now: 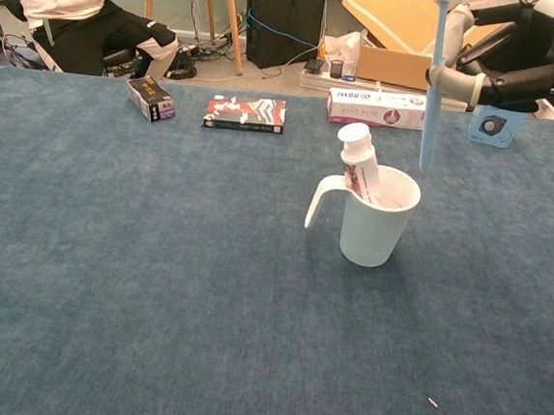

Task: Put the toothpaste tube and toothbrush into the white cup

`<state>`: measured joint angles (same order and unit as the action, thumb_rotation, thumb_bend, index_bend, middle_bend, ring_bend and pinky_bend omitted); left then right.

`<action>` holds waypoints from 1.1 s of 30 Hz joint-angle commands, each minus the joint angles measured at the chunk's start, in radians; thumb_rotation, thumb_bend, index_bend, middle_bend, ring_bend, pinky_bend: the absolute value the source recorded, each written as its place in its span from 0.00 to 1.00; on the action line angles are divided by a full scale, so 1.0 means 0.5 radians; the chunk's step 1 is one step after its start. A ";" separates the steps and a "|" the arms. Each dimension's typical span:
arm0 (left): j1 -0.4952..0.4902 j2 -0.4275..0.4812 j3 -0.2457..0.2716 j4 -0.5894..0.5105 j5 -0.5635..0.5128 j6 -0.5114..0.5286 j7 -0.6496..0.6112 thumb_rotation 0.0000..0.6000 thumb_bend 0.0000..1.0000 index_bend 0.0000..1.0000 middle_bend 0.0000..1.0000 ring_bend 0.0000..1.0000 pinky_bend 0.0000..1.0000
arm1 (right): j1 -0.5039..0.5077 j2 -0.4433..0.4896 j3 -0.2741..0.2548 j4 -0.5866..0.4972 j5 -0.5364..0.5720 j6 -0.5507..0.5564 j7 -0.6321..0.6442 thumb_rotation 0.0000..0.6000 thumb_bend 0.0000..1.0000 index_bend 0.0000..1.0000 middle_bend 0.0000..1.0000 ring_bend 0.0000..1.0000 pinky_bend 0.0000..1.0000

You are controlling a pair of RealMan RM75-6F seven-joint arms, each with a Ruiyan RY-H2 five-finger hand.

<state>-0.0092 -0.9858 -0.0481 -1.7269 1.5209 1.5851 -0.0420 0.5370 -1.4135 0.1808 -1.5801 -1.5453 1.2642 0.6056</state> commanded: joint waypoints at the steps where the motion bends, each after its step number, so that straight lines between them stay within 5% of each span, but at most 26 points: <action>1: 0.001 0.002 0.001 -0.001 0.002 0.001 -0.004 1.00 0.04 0.03 0.16 0.16 0.26 | 0.018 -0.066 0.009 0.095 0.023 -0.009 0.108 1.00 0.26 0.64 1.00 1.00 1.00; 33: 0.019 0.027 0.000 -0.011 0.006 0.029 -0.049 1.00 0.04 0.03 0.16 0.16 0.26 | 0.093 -0.370 -0.048 0.684 0.020 -0.063 0.617 1.00 0.26 0.64 1.00 1.00 1.00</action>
<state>0.0001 -0.9726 -0.0482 -1.7324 1.5237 1.5999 -0.0665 0.5831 -1.5955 0.1583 -1.2419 -1.5352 1.2335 0.9111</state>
